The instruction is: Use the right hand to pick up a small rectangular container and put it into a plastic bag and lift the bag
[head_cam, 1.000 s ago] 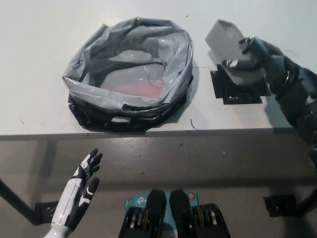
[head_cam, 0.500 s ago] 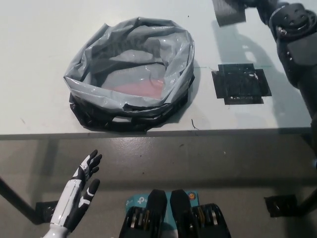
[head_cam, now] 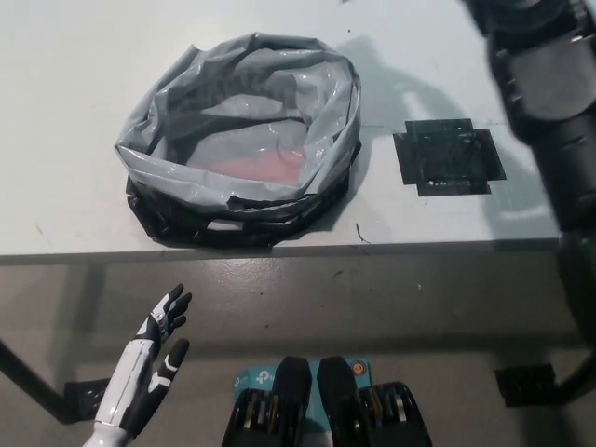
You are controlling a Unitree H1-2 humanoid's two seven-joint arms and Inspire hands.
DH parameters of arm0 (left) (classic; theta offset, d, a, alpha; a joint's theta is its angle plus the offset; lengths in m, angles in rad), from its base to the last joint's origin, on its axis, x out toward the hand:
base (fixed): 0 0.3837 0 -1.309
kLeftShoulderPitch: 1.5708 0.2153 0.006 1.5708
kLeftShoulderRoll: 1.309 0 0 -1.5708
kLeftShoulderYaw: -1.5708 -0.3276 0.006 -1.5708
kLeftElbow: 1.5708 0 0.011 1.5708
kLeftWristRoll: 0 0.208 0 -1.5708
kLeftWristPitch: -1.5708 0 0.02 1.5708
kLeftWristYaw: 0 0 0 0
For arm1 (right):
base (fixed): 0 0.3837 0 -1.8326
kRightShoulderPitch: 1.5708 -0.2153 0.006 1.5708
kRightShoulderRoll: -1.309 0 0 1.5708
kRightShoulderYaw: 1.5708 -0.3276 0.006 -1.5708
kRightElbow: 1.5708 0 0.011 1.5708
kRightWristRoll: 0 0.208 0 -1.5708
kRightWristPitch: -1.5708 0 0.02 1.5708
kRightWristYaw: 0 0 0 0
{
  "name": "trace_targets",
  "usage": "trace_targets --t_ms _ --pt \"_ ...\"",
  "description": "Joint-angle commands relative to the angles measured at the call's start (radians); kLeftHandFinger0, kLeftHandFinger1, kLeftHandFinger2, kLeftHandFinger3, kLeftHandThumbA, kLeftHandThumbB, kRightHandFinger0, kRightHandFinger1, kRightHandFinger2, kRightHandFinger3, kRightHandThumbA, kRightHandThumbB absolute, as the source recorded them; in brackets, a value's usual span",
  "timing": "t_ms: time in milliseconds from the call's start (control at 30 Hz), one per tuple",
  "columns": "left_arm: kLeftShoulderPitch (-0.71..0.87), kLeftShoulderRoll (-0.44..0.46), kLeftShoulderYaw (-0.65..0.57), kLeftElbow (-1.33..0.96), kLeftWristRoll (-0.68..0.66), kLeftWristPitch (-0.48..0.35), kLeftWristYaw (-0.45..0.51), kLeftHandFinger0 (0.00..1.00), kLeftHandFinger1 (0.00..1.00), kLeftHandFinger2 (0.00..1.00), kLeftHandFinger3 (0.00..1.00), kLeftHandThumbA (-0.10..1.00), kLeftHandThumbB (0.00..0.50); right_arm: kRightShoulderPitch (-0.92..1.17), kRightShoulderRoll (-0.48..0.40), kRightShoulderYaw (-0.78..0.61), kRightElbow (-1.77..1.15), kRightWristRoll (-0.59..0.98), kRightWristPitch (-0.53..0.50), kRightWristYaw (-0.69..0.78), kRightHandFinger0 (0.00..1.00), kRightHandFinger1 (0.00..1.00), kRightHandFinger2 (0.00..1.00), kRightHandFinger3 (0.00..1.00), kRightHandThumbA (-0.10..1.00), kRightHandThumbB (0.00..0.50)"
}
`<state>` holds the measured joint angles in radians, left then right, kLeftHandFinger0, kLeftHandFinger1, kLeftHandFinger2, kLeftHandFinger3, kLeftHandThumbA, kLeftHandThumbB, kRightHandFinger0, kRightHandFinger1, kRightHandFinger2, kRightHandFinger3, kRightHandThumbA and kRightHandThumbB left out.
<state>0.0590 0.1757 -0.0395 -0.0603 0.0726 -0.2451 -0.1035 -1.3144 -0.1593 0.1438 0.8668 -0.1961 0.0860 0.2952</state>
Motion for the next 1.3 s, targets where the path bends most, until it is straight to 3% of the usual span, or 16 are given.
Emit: trace_targets --t_ms 0,100,167,367,533,700,800,867,900,933,967,1000,1067,1100,1167,1267 --pt "0.009 0.017 -0.007 -0.007 0.000 -0.023 -0.016 1.00 1.00 1.00 1.00 0.91 0.276 -0.001 0.029 0.140 -0.027 -0.116 -0.069 0.012 0.16 0.62 0.90 0.85 -0.10 0.178" --pt "0.006 0.017 -0.007 -0.011 -0.006 -0.012 -0.019 1.00 1.00 1.00 1.00 0.90 0.281 0.005 0.056 0.186 -0.024 -0.125 -0.039 -0.004 0.14 0.57 0.84 0.86 -0.10 0.185" --pt "0.003 0.021 -0.009 -0.018 0.006 -0.001 -0.019 1.00 1.00 1.00 1.00 0.92 0.286 0.001 0.076 0.212 0.009 -0.133 -0.065 -0.011 0.19 0.60 0.85 0.83 -0.10 0.204" --pt "0.003 0.019 -0.012 -0.021 0.000 -0.004 -0.020 1.00 1.00 1.00 1.00 0.91 0.275 -0.026 0.125 0.283 0.153 -0.184 -0.144 -0.066 0.11 0.51 0.80 0.78 -0.10 0.176" --pt "-0.007 0.017 -0.011 -0.020 -0.004 -0.018 -0.018 1.00 1.00 1.00 1.00 0.89 0.256 -0.043 0.137 0.293 0.211 -0.195 -0.152 -0.076 0.04 0.44 0.78 0.87 -0.10 0.161" --pt "-0.013 0.019 -0.016 -0.031 0.005 0.008 -0.023 1.00 1.00 1.00 1.00 0.91 0.283 -0.046 0.136 0.322 0.256 -0.233 -0.213 -0.112 0.00 0.35 0.75 0.87 -0.10 0.172" --pt "-0.016 0.022 -0.014 -0.033 -0.004 0.000 -0.026 1.00 1.00 1.00 1.00 0.90 0.268 -0.051 0.133 0.340 0.273 -0.254 -0.240 -0.128 0.00 0.36 0.79 0.88 -0.10 0.180" --pt "-0.021 0.024 -0.013 -0.038 -0.003 0.010 -0.027 1.00 1.00 1.00 1.00 0.90 0.274 -0.056 0.128 0.376 0.276 -0.302 -0.239 -0.172 0.03 0.44 0.86 0.92 -0.10 0.198" --pt "-0.022 0.025 -0.013 -0.040 -0.002 0.012 -0.028 1.00 1.00 1.00 1.00 0.90 0.274 -0.057 0.126 0.385 0.276 -0.314 -0.242 -0.184 0.05 0.45 0.84 0.93 -0.10 0.219" --pt "-0.027 0.027 -0.013 -0.040 -0.001 0.012 -0.029 1.00 1.00 1.00 1.00 0.91 0.267 -0.063 0.118 0.421 0.272 -0.351 -0.243 -0.191 0.60 0.94 1.00 1.00 0.10 0.275" --pt "-0.030 0.027 -0.013 -0.040 -0.001 0.011 -0.030 1.00 1.00 1.00 1.00 0.91 0.267 -0.068 0.114 0.438 0.270 -0.367 -0.240 -0.185 0.73 0.99 1.00 1.00 0.15 0.295" --pt "-0.032 0.028 -0.014 -0.038 0.001 0.009 -0.030 1.00 1.00 1.00 1.00 0.91 0.267 -0.067 0.111 0.440 0.262 -0.364 -0.231 -0.174 0.96 1.00 1.00 1.00 0.25 0.332" --pt "-0.038 0.028 -0.014 -0.035 0.000 0.008 -0.031 1.00 1.00 1.00 1.00 0.91 0.275 -0.069 0.102 0.458 0.245 -0.375 -0.228 -0.148 1.00 1.00 1.00 1.00 0.53 0.449" --pt "-0.040 0.028 -0.013 -0.034 0.002 0.010 -0.030 1.00 1.00 1.00 1.00 0.91 0.276 -0.071 0.098 0.470 0.245 -0.385 -0.242 -0.149 1.00 1.00 1.00 1.00 0.61 0.482" --pt "-0.040 0.031 -0.012 -0.039 0.001 0.013 -0.031 1.00 1.00 1.00 1.00 0.91 0.259 -0.070 0.093 0.489 0.237 -0.408 -0.253 -0.165 1.00 1.00 1.00 1.00 0.73 0.500" --pt "-0.044 0.029 -0.011 -0.041 -0.002 0.017 -0.032 1.00 1.00 1.00 1.00 0.91 0.247 -0.070 0.087 0.500 0.226 -0.425 -0.255 -0.187 1.00 1.00 1.00 1.00 0.78 0.500"
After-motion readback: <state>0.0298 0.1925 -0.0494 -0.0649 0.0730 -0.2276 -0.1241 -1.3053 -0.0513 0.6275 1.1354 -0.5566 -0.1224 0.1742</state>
